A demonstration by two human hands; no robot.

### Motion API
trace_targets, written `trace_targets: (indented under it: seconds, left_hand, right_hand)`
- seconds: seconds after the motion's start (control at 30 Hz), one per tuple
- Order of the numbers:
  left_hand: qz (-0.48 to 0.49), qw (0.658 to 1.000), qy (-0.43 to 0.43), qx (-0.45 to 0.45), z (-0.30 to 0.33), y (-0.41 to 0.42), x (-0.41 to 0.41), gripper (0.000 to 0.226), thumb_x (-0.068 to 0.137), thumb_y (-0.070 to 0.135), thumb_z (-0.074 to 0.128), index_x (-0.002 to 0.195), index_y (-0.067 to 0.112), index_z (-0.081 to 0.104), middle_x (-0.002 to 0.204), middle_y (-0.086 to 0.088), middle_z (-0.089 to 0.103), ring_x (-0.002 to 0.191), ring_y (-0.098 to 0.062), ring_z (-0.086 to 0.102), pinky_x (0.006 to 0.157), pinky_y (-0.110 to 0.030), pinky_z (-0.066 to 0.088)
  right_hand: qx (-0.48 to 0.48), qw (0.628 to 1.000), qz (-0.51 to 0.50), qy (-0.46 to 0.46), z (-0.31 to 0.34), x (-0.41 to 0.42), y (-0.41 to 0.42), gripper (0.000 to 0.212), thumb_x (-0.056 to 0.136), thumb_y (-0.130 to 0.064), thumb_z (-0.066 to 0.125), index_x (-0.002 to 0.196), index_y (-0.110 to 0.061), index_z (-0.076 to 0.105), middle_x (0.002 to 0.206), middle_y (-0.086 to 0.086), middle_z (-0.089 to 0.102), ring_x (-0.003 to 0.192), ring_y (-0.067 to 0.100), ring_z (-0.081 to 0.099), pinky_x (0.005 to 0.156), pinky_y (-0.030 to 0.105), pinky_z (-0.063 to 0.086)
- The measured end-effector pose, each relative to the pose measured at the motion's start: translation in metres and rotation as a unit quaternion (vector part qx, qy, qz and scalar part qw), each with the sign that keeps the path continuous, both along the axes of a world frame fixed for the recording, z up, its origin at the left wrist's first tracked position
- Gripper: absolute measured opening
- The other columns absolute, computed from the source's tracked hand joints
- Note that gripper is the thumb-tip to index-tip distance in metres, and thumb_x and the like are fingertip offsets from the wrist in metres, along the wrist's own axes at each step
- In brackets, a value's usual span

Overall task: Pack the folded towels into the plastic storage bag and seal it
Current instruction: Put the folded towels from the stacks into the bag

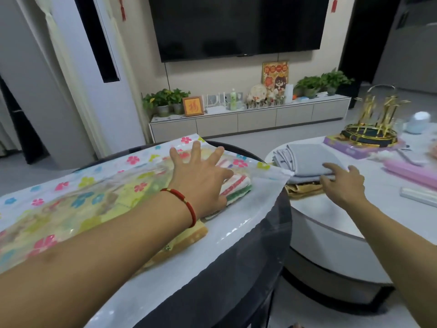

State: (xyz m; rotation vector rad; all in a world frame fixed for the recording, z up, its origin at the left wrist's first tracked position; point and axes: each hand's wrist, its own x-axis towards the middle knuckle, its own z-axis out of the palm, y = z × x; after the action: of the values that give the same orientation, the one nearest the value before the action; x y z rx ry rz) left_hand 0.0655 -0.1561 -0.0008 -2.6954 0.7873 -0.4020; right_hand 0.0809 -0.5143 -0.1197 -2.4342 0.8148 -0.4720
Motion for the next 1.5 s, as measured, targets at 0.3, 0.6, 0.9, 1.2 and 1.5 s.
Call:
trace_targets:
  seconds: [0.3,0.6,0.9,1.2,1.5]
  left_hand:
    - [-0.022,0.999,-0.029,0.009,-0.008,-0.018,0.021,0.057,0.085,0.064,0.049,0.139,0.051,0.042,0.166,0.006,0.002,0.149,-0.043,0.003,0.106,-0.078,0.016]
    - [-0.003,0.999,-0.027,0.016,-0.004,-0.013,0.010,0.058,0.084,0.066,0.049,0.140,0.052,0.039,0.166,0.005,-0.003,0.149,-0.041,0.000,0.107,-0.077,0.016]
    - [0.024,0.999,-0.018,0.017,0.004,0.003,-0.004,0.064,0.084,0.064,0.051,0.144,0.055,0.031,0.166,0.003,-0.002,0.150,-0.041,-0.002,0.107,-0.077,0.015]
    - [0.046,0.997,-0.032,0.045,-0.007,0.056,-0.030,0.063,0.081,0.065,0.051,0.140,0.053,0.037,0.165,-0.002,-0.013,0.149,-0.044,-0.009,0.107,-0.076,0.017]
    - [0.137,0.989,-0.029,0.056,0.017,0.140,-0.071,0.064,0.076,0.070,0.057,0.136,0.055,0.043,0.165,-0.006,0.007,0.147,-0.047,0.004,0.102,-0.078,0.023]
  right_hand:
    - [0.109,0.990,-0.067,-0.063,0.001,0.051,-0.042,0.036,0.100,-0.016,0.060,0.135,-0.018,0.068,0.134,0.027,0.062,0.119,0.045,0.059,0.103,0.050,0.051]
    - [0.238,0.966,-0.032,-0.093,0.015,0.050,-0.035,0.029,0.097,-0.027,0.064,0.122,-0.016,0.073,0.127,0.013,0.068,0.123,0.035,0.058,0.106,0.048,0.050]
    - [0.344,0.890,-0.161,-0.252,0.006,0.002,-0.025,0.020,0.085,-0.016,0.073,0.104,-0.022,0.073,0.114,0.011,0.068,0.108,0.032,0.063,0.085,0.041,0.058]
    - [0.499,0.832,0.046,-0.237,0.014,-0.039,-0.023,0.037,0.089,0.011,0.063,0.111,-0.015,0.077,0.135,0.023,0.063,0.108,0.030,0.062,0.092,0.038,0.053]
    - [0.444,0.846,0.257,-0.148,0.091,-0.144,0.024,0.060,0.068,-0.056,0.088,0.108,-0.011,0.081,0.120,0.013,0.075,0.086,0.013,0.074,0.065,0.023,0.061]
